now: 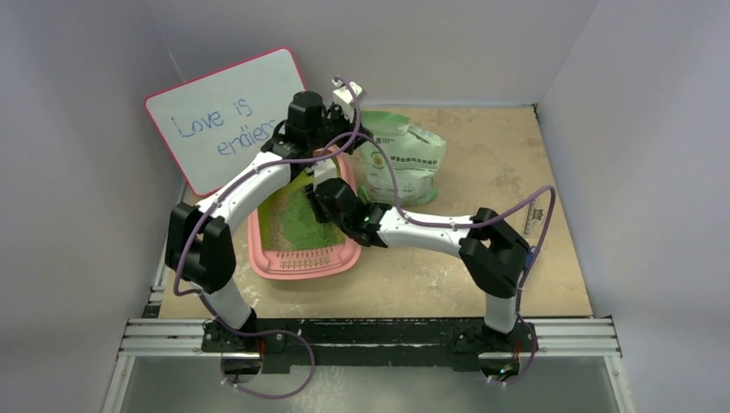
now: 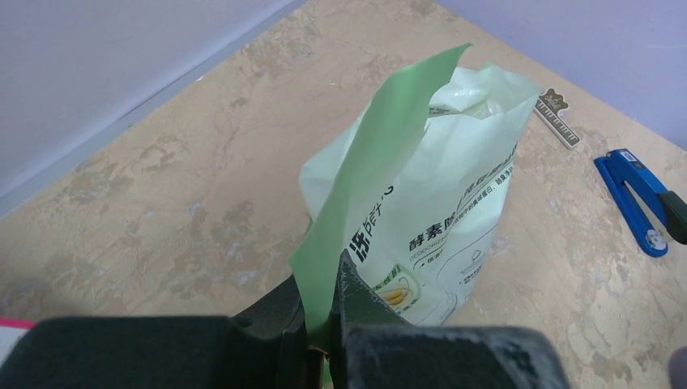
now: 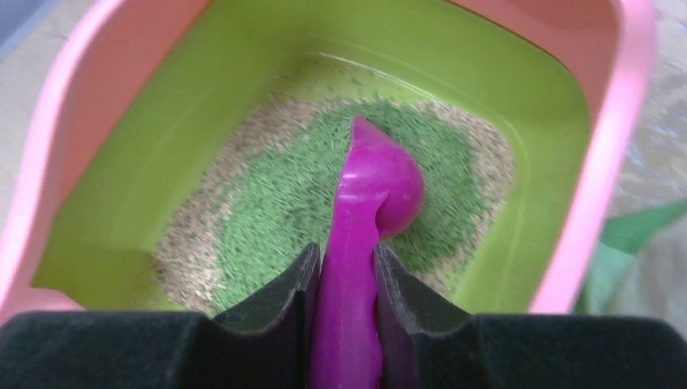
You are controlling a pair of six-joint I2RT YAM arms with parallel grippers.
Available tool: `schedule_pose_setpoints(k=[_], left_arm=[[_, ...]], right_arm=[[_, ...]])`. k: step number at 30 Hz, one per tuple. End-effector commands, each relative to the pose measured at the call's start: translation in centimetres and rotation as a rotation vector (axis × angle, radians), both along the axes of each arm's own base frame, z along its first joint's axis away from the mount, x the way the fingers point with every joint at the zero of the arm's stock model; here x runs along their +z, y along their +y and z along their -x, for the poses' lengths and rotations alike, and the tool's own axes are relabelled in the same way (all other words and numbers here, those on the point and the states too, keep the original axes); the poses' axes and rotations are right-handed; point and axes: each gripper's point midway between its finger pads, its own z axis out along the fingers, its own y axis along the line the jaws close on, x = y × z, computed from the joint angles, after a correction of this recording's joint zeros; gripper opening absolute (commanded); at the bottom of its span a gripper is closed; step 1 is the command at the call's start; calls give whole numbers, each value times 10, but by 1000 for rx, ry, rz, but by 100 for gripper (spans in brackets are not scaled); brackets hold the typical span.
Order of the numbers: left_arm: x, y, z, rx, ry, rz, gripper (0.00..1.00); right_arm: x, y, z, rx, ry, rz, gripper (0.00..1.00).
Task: Fill the litter box with clean litter
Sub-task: Pour the cat litter into the litter box.
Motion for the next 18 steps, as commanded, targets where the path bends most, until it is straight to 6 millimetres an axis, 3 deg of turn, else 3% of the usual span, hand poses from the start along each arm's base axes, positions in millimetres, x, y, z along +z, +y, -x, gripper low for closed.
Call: schedule_pose_setpoints(k=[1,9,18], left_arm=[[47,-1,-9,29,-132,64,0],[44,2,-9,28,-132,54,0],[47,1,-5,7,-141,64,0]], right_arm=[[34,54,6,160,19,-163,0],[34,78,45,363,89,-227,0],[30,29,91,426,197,-176,0]])
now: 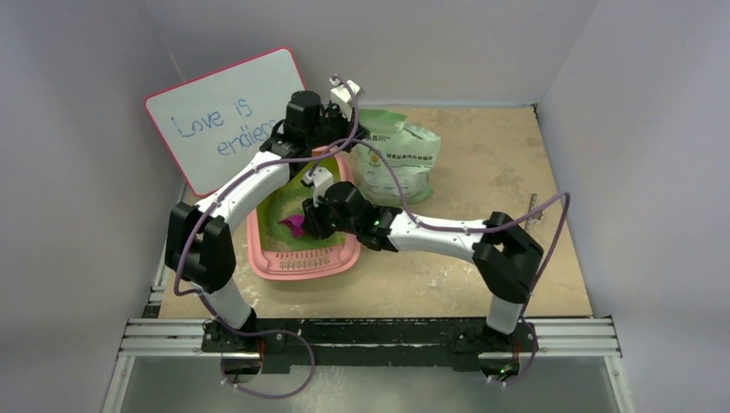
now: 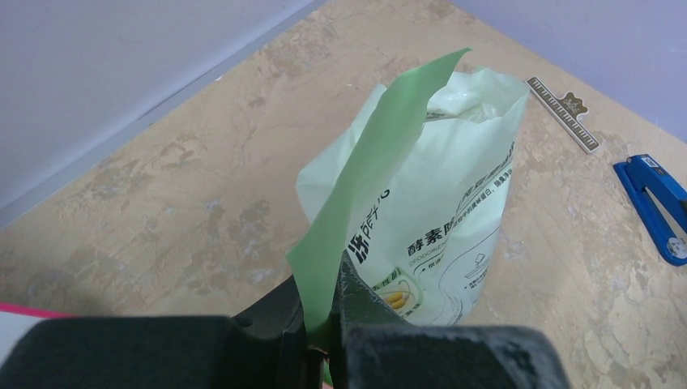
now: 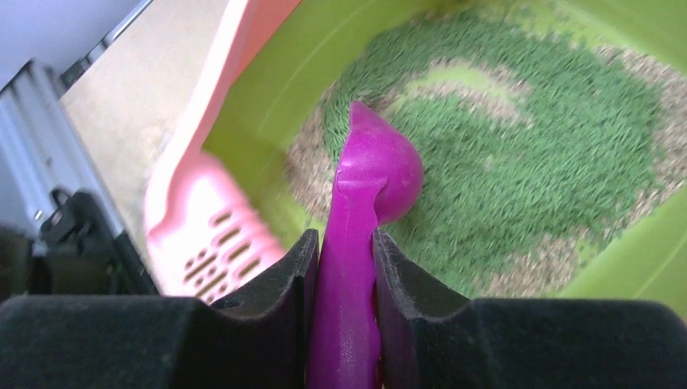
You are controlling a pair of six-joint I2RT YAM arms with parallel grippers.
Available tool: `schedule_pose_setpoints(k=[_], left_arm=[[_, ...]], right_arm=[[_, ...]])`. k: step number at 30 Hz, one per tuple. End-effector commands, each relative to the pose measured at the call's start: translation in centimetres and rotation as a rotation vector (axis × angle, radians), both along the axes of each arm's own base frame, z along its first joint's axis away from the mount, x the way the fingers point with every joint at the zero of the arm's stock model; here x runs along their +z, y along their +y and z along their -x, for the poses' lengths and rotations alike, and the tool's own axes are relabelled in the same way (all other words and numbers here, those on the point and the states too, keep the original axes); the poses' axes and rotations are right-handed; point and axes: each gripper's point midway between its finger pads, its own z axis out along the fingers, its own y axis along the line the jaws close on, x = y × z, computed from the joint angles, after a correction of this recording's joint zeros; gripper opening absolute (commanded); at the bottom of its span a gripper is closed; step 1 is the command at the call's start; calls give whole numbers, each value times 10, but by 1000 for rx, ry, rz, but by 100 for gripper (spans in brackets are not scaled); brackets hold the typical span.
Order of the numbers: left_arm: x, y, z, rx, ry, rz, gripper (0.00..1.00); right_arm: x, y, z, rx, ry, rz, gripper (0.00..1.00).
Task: Fill the litter box with clean litter
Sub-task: Pour the cat litter into the litter box.
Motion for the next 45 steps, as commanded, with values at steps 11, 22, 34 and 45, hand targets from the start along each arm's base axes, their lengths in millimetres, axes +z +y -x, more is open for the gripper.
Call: schedule_pose_setpoints(k=[11,22,34,45], left_arm=[[46,-7,3,-21,-135,70,0],[49,-5,5,-16,-140,72,0],[49,-6,5,-16,-140,79,0],[52,-5,6,-21,-147,79,0]], right_arm=[[0,-109,7,-258,-16,320,0],[24,-98,-49,-498,-172,276,0],[53,-33,-42,-267,-124,-9,0],[98,-61,-23,-239,-106,-86,0]])
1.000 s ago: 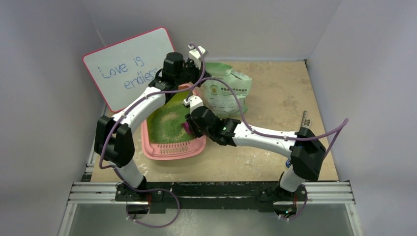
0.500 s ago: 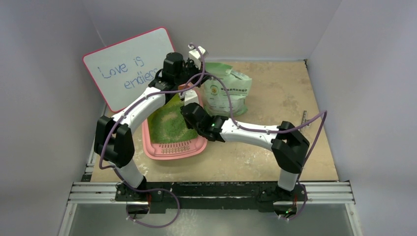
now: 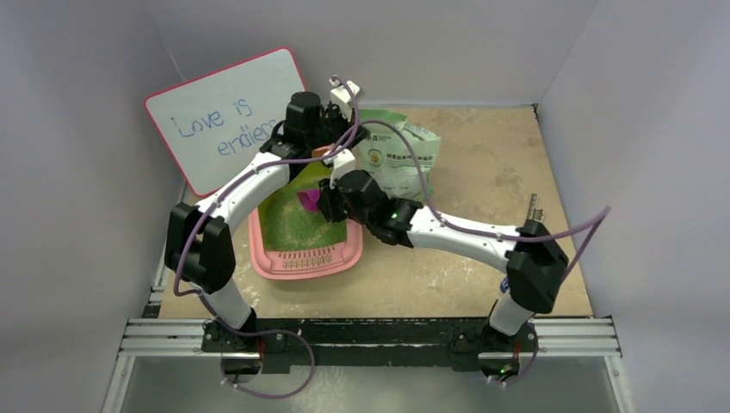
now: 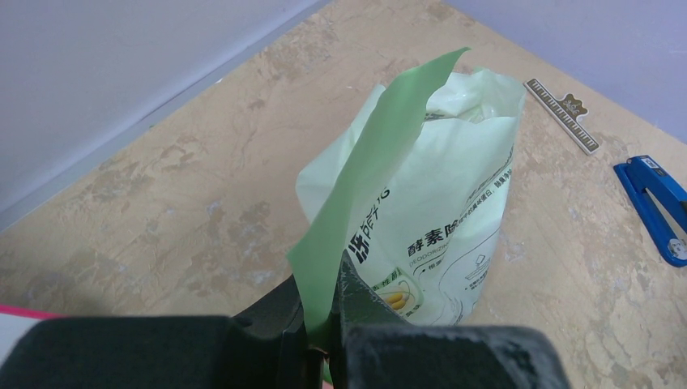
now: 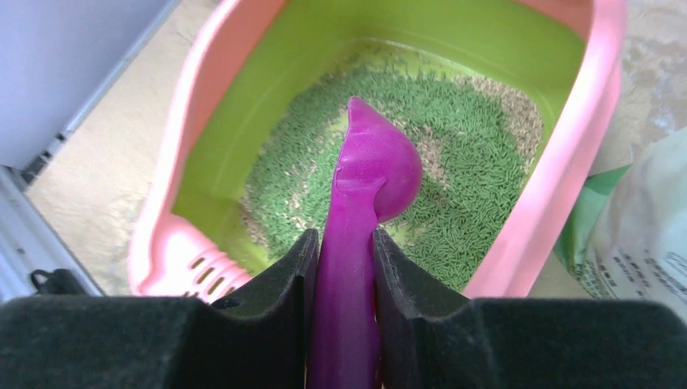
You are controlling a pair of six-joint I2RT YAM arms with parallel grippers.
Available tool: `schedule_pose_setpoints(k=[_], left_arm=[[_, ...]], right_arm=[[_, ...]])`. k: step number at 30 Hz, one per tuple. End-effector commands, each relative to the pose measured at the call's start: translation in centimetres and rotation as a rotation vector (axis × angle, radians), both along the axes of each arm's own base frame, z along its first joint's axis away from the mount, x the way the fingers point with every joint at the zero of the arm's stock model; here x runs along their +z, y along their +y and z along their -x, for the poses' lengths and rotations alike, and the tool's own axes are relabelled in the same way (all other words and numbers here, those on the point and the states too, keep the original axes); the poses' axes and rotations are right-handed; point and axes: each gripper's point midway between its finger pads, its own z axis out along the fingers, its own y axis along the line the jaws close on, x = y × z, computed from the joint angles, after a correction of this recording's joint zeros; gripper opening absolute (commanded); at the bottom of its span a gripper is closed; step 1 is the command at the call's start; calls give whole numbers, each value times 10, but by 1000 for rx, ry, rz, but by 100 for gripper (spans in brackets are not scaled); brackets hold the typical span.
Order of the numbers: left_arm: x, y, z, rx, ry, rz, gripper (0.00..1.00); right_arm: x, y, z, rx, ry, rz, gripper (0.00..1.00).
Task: Fill the litter box with clean litter
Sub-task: 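Pour the cat litter into the litter box, then scoop the cat litter from the cat litter bag.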
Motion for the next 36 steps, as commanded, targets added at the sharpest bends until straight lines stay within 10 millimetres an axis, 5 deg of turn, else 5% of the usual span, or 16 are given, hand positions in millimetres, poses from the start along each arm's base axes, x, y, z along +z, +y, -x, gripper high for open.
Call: schedule_pose_setpoints(k=[1,6,10,16,20,24,27,36], left_arm=[[52,-4,6,-21,-140,75,0],[56,-5,8,-29,-146,82,0],[58,-5,11,-43,-152,79,0],[56,-6,15,-59,-157,76,0],[58,-6,16,-60,-157,83,0],[63,-5,18,-60,-167,85,0],[62,-6,20,-71,-168,77,0],[58,-13,30,-167,-195,54,0]], right_arm=[[60,-18,3,-8,-60,-112,0],[46,-37,18,12,22,-22,0],[59,-44,39,93,125,-166,0],[70,-73,34,115,334,-378,0],[70,-76,35,122,366,-425,0],[94,-88,37,162,368,-541,0],[111,-108,36,147,328,-558,0],[121,-159,48,74,341,-464,0]])
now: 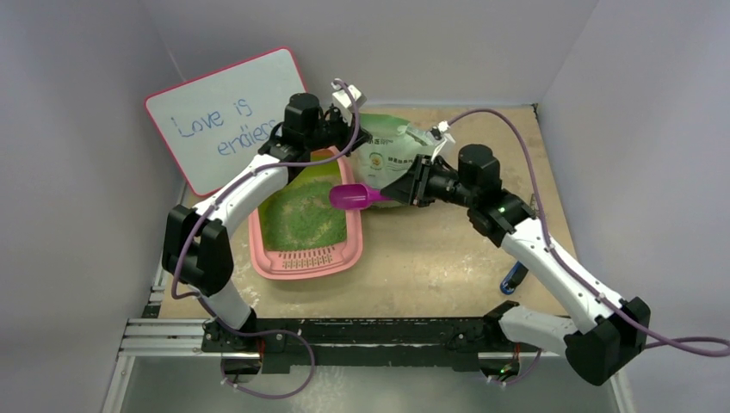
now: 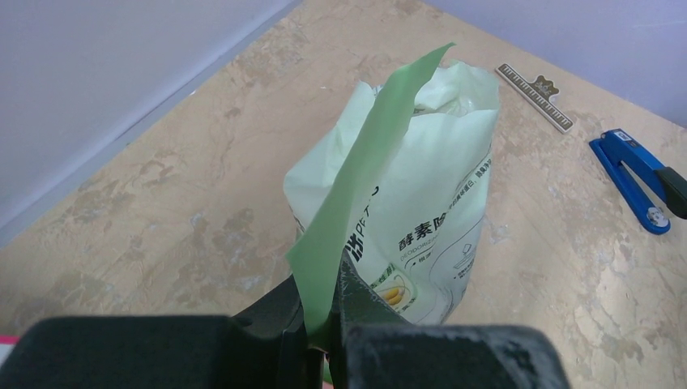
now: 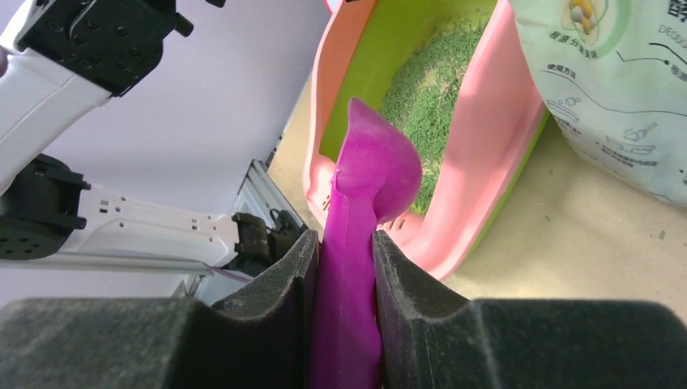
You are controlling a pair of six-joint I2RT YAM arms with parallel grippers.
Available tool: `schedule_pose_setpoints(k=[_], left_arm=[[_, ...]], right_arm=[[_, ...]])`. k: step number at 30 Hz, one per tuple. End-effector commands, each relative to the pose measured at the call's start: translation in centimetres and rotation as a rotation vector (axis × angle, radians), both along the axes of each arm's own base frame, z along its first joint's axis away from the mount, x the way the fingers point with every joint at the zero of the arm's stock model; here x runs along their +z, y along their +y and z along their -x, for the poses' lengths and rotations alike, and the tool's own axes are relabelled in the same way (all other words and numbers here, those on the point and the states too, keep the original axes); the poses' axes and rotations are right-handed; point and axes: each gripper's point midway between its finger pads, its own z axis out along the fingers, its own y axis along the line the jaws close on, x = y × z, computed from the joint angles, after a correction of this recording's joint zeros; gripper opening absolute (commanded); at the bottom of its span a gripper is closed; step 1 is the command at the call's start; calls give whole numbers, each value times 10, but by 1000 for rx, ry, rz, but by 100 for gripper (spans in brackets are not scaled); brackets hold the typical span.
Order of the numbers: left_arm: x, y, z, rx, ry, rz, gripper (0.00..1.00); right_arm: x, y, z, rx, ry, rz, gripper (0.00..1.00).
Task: Fill the litter box with clean litter
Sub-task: 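Scoop the cat litter from the cat litter bag.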
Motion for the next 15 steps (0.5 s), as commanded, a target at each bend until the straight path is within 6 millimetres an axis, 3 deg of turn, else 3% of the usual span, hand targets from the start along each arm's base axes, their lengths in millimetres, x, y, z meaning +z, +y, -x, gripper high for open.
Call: schedule_pose_setpoints(k=[1,5,15], left_arm=[[54,-7,16,-85,-167,60,0],[53,-9,16,-89,-164,60,0],[46,-7,17,-81,-157,48,0]], right_arm=[[24,-21,16,19,-23,19,0],[33,-51,17,-61,-27,61,0],[51,-99,15,-155,-36,136,0]])
